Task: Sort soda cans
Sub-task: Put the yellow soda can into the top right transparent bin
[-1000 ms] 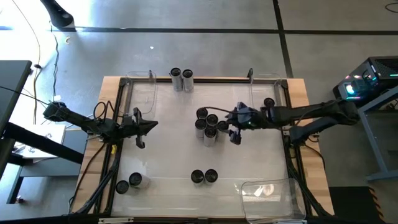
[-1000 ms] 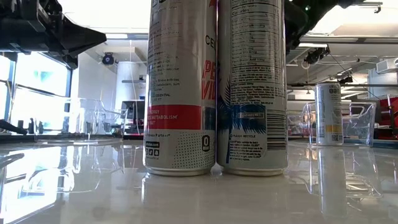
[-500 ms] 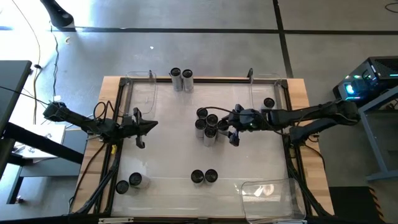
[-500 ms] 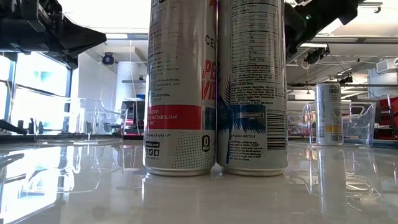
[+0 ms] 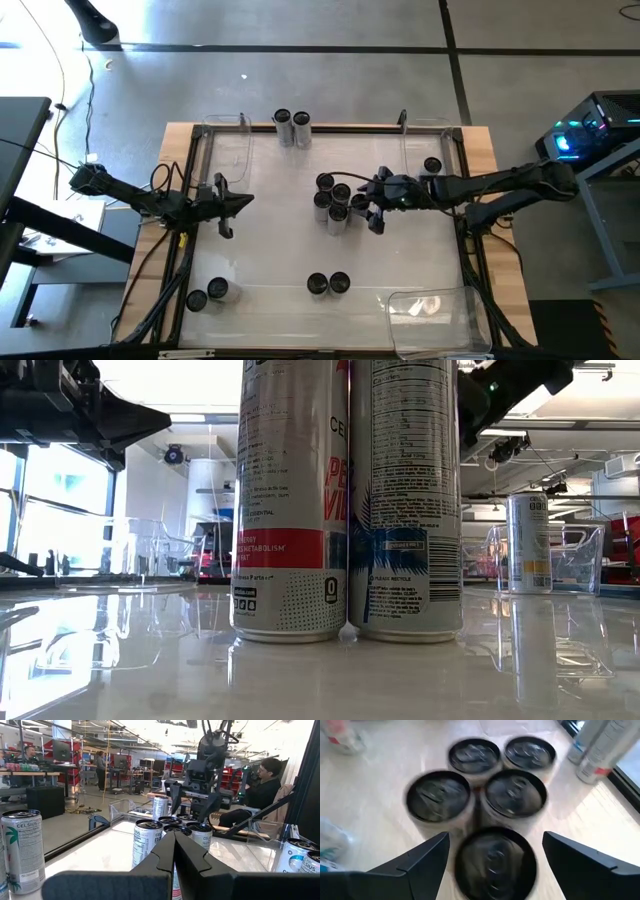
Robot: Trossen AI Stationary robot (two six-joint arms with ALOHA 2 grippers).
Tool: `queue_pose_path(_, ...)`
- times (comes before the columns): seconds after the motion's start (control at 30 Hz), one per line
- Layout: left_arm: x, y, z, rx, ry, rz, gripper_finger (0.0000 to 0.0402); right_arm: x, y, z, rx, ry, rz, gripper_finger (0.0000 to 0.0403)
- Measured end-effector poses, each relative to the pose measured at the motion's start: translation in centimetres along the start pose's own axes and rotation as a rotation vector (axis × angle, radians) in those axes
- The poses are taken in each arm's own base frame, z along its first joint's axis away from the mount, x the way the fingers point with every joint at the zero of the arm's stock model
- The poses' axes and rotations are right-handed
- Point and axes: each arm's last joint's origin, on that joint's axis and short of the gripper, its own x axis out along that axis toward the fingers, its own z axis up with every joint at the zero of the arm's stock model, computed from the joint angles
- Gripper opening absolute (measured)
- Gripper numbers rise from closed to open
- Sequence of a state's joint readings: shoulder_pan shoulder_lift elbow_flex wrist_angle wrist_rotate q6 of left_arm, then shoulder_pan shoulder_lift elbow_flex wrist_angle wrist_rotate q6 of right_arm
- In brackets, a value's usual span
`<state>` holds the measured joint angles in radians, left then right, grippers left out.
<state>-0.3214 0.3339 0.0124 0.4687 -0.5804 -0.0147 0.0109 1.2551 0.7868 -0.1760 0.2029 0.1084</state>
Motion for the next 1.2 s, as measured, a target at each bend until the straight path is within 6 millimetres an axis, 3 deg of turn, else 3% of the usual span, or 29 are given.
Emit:
queue_pose_path(0.37,0.0,0.0,0.0,0.000,-0.001,0.000,0.0000,2.6,0.2,-1.5,-0.017,0.124,0.032,0.0311)
queue_pose_path(0.6,0.0,0.0,0.0,-0.001,-0.001,0.000,0.0000,2.4,0.2,-1.2,0.024,0.098,0.026,0.0241)
queue_pose_path(0.67,0.0,0.0,0.0,0.000,0.000,0.000,0.0000,2.1,0.1,-1.0,0.065,0.080,-0.003,0.0237)
queue_pose_path(0.83,0.0,0.0,0.0,0.000,0.000,0.002,0.0000,-0.6,-0.5,0.4,0.123,0.089,-0.148,0.0237)
queue_pose_path(1.07,0.0,0.0,0.0,0.000,-0.001,0.003,0.0000,-8.3,-1.6,4.4,0.059,0.039,-0.555,0.0237)
queue_pose_path(1.2,0.0,0.0,0.0,0.000,0.000,0.004,0.0000,-11.1,-3.5,5.5,0.043,0.052,-0.769,0.0237)
